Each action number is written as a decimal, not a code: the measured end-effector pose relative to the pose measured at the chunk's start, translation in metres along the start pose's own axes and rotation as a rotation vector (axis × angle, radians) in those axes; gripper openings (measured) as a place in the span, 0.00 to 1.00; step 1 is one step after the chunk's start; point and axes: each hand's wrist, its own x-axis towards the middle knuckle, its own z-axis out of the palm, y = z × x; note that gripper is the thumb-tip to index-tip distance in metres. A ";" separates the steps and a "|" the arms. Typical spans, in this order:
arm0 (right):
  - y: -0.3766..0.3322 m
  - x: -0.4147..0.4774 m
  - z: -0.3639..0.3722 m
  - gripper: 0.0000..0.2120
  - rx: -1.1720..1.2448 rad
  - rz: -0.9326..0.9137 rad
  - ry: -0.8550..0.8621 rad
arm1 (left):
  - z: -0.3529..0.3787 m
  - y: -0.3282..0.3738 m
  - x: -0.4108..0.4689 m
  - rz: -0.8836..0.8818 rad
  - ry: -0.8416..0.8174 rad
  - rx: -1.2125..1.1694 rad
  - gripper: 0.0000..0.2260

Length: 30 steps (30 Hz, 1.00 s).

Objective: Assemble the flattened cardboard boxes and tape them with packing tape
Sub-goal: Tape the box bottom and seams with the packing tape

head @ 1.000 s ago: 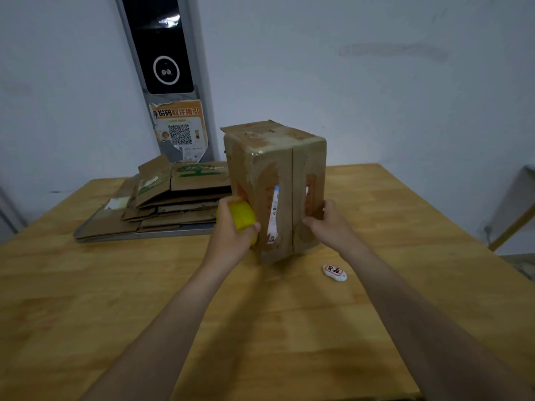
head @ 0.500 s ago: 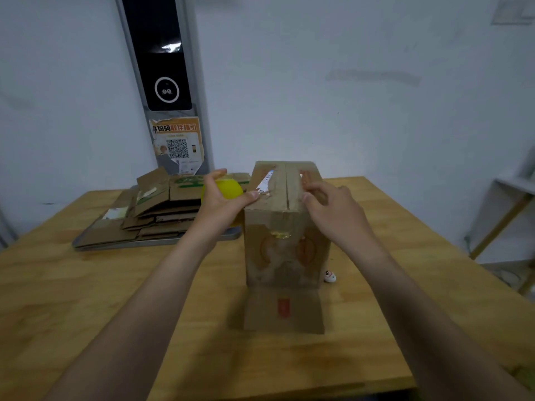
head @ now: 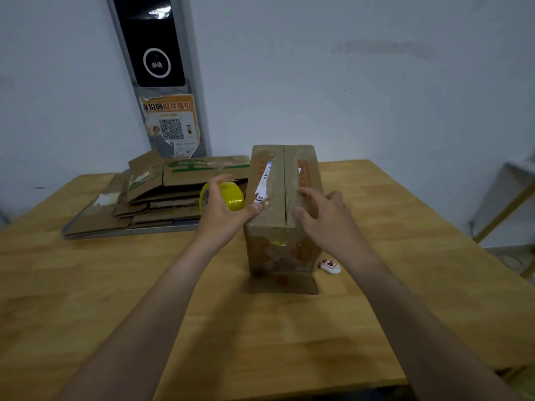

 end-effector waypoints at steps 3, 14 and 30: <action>0.001 0.001 -0.002 0.24 -0.036 0.013 0.002 | 0.004 0.002 0.001 -0.021 0.019 0.008 0.31; -0.003 0.020 0.010 0.24 -0.042 0.039 -0.099 | -0.001 0.004 0.028 -0.218 0.016 0.147 0.23; -0.002 0.016 0.012 0.41 -0.490 -0.487 -0.077 | -0.030 0.031 0.006 -0.166 0.094 0.117 0.14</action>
